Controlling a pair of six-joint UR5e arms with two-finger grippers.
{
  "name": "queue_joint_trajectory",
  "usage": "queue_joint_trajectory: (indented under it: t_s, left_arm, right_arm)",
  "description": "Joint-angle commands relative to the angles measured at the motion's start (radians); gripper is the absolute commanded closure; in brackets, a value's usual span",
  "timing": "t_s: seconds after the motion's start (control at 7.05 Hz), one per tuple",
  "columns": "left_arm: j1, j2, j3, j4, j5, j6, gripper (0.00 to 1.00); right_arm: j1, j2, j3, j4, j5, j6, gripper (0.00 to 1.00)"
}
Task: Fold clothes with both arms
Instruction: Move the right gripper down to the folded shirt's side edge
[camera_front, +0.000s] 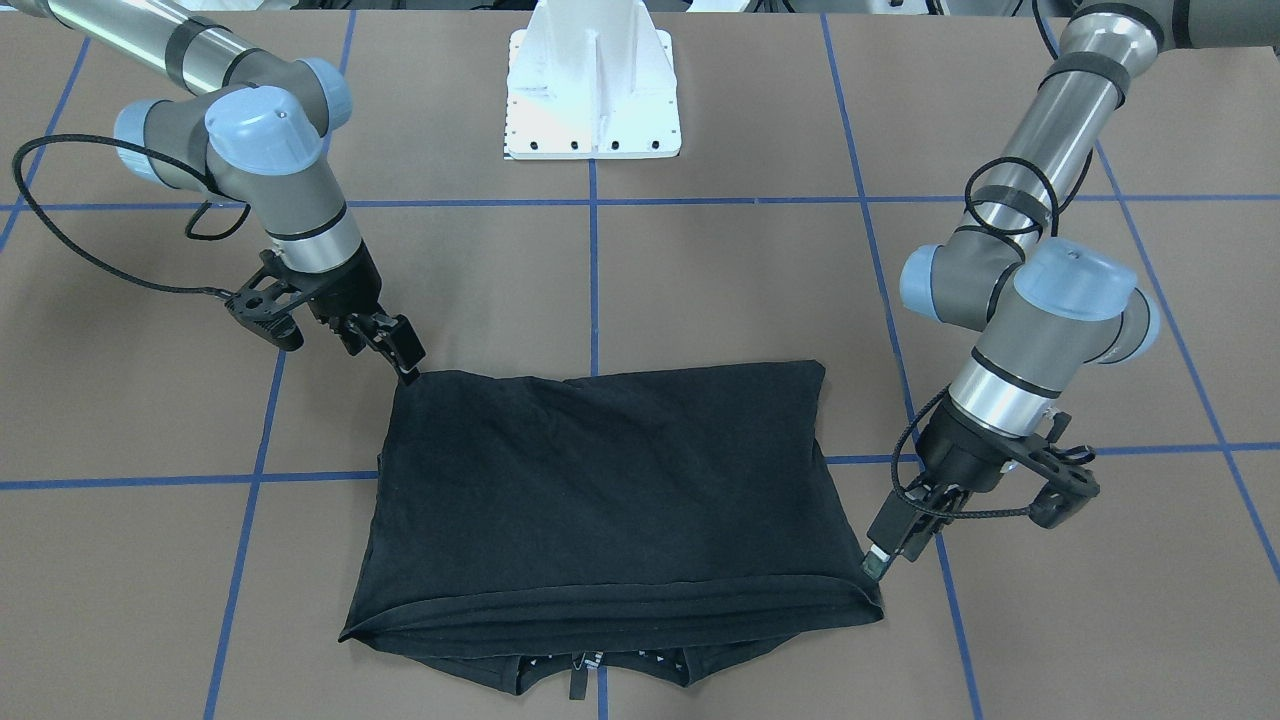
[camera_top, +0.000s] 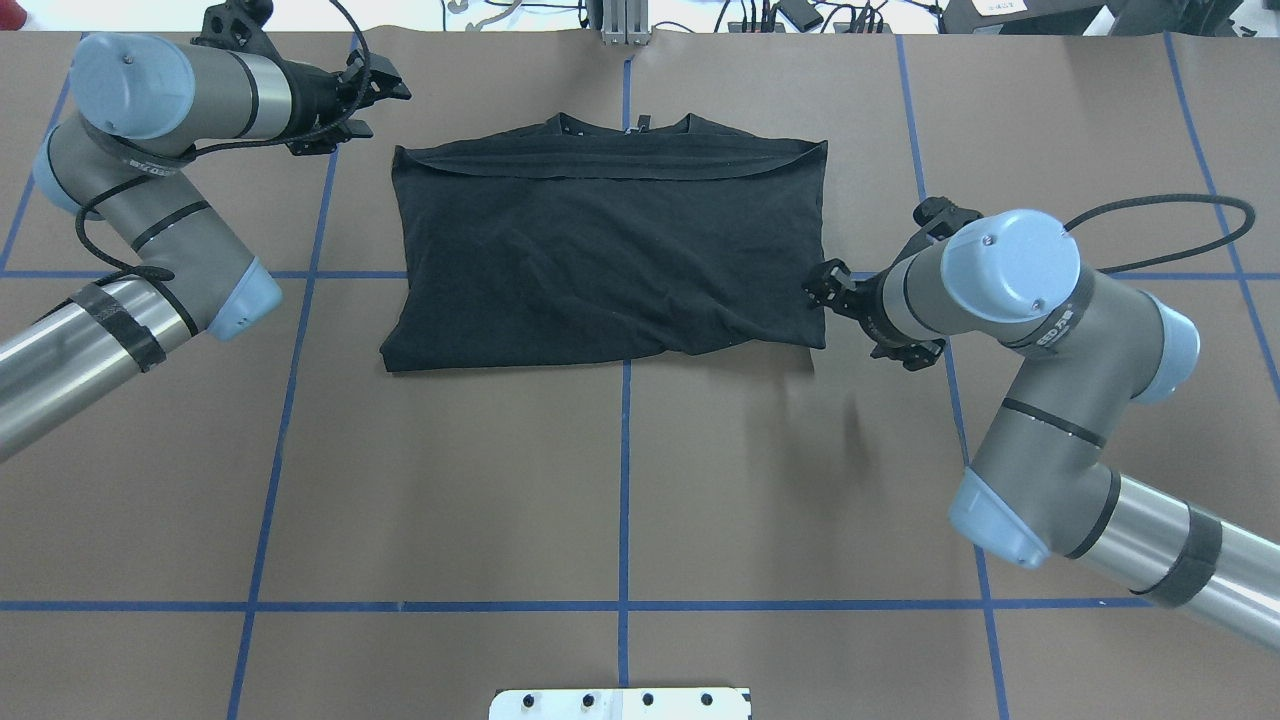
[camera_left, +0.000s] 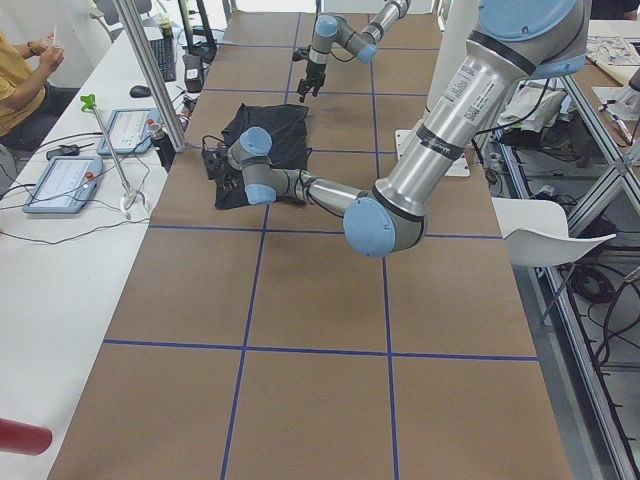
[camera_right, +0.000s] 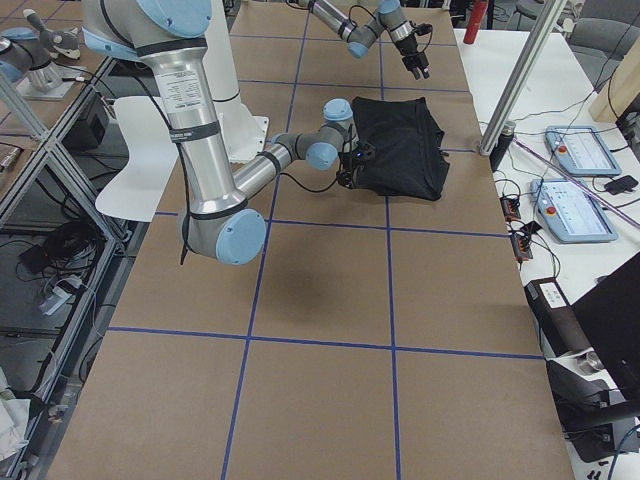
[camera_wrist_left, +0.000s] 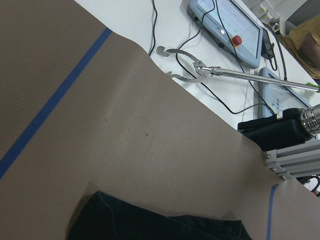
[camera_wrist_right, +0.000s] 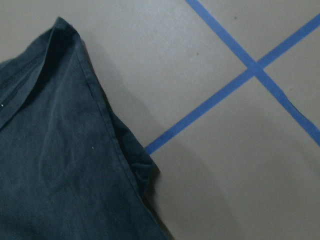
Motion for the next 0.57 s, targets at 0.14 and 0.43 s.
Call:
queue_joint_trajectory:
  t_s: [0.14,0.43]
  left_arm:
    - [0.0,0.002,-0.001,0.0,0.002,0.0,0.24]
    - [0.0,0.003,0.001,0.001,0.002,0.001,0.24]
  right_arm:
    - [-0.024,0.018,-0.034,0.001,-0.005,-0.005,0.14]
    - [-0.024,0.022,-0.074,0.088,-0.005,0.04,0.3]
